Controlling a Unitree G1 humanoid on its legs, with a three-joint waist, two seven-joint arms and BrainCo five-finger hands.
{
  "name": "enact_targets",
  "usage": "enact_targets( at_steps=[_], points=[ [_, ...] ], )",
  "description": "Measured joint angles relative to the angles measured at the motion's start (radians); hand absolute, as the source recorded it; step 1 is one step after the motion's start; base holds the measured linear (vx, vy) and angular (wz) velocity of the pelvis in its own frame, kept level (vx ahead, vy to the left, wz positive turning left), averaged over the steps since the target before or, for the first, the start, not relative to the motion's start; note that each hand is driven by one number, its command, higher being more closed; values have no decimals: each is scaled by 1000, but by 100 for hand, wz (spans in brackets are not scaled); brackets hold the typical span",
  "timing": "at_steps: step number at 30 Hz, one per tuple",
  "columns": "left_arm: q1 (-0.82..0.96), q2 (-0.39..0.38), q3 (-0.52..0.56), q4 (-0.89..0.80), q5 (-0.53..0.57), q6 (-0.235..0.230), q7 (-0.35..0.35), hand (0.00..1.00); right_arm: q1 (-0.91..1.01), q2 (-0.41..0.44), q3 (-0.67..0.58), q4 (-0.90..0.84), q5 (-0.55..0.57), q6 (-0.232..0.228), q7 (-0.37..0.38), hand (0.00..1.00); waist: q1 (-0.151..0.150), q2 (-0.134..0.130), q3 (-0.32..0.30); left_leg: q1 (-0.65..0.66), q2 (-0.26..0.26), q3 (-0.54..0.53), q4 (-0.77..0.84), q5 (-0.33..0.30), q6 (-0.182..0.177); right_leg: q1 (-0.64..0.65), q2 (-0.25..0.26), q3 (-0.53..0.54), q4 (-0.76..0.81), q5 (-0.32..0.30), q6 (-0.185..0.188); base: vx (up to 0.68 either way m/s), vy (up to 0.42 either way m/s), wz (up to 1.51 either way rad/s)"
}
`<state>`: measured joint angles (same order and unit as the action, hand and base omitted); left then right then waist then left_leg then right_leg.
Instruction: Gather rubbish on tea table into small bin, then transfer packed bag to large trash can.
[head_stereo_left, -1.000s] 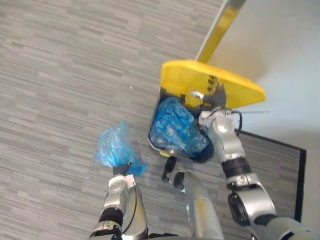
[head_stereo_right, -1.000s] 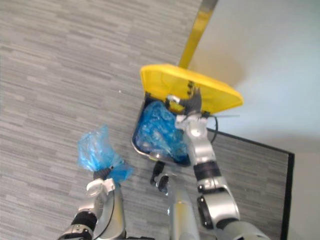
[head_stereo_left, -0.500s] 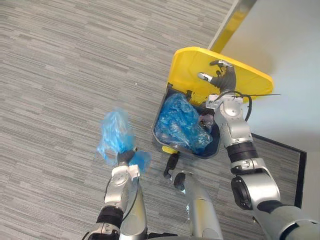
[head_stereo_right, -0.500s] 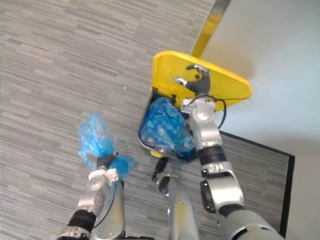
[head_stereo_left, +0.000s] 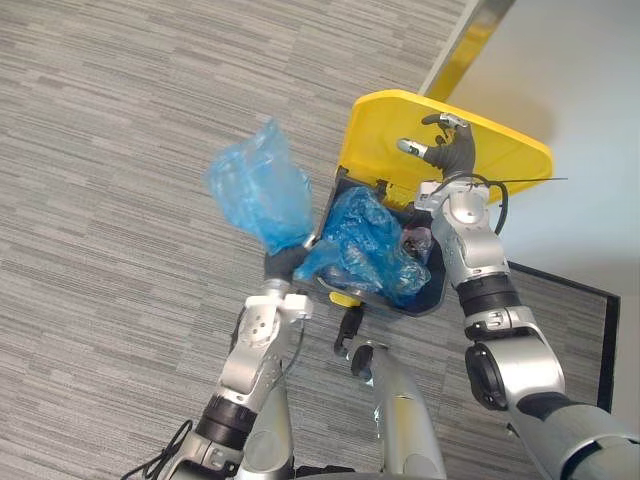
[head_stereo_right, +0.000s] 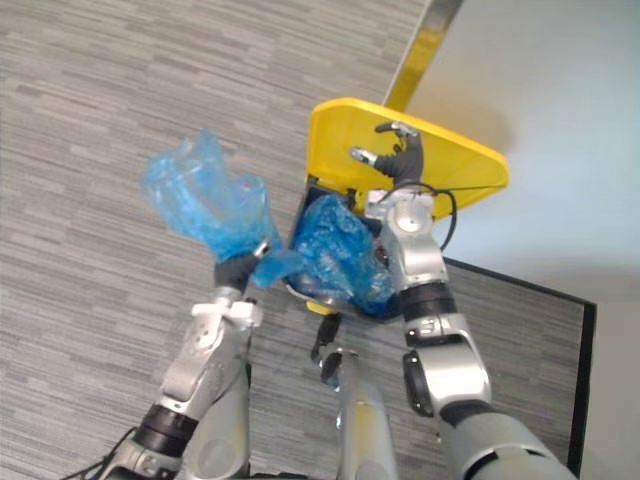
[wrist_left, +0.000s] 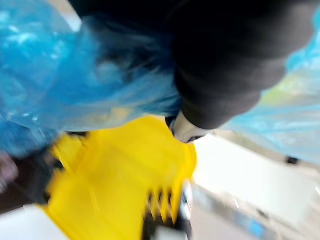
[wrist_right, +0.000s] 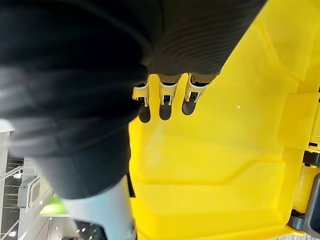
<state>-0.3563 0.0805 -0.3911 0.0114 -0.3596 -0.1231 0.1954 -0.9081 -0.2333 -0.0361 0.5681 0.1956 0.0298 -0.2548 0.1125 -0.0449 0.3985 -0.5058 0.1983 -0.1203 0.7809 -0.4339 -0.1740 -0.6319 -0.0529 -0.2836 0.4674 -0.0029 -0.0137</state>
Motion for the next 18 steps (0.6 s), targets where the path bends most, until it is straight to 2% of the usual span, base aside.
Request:
enact_targets(
  at_steps=[4, 6, 11, 15, 18],
  points=[
    [-98, -22, -15, 13, 45, 1, 27, 100, -47, 2, 0, 1, 0, 14, -1, 0, -6, -4, 3, -12, -1, 30, -1, 0, 0, -31, 0, 22, 3, 6, 4, -3, 15, -16],
    [-137, -26, -23, 41, 58, 3, 41, 100, -69, 2, 0, 1, -1, 18, -2, 0, -19, -8, 11, -19, -1, 31, 1, 0, 0, -38, 1, 22, 2, 9, 2, -1, 2, -5],
    [-253, -58, -22, 225, 83, 24, 62, 100, -122, 2, 1, -1, -2, 19, -5, 0, -57, -18, 26, -55, -1, 35, 16, -1, 2, -69, 1, 27, 2, 16, 0, -4, 1, -1],
    [-308, -68, -21, 342, 83, 51, 62, 100, -167, 1, 7, -8, -2, 17, -15, 0, -66, -17, 36, -88, 0, 50, 38, -4, 7, -108, 3, 39, 7, 25, -1, -29, 3, -12],
    [-337, -69, -16, 430, 92, 62, 55, 100, -185, -2, 19, -9, -2, 17, -20, 0, -75, -16, 68, -97, -1, 56, 45, -10, 17, -112, 3, 48, 7, 25, 4, -35, 0, -4]
  ],
)
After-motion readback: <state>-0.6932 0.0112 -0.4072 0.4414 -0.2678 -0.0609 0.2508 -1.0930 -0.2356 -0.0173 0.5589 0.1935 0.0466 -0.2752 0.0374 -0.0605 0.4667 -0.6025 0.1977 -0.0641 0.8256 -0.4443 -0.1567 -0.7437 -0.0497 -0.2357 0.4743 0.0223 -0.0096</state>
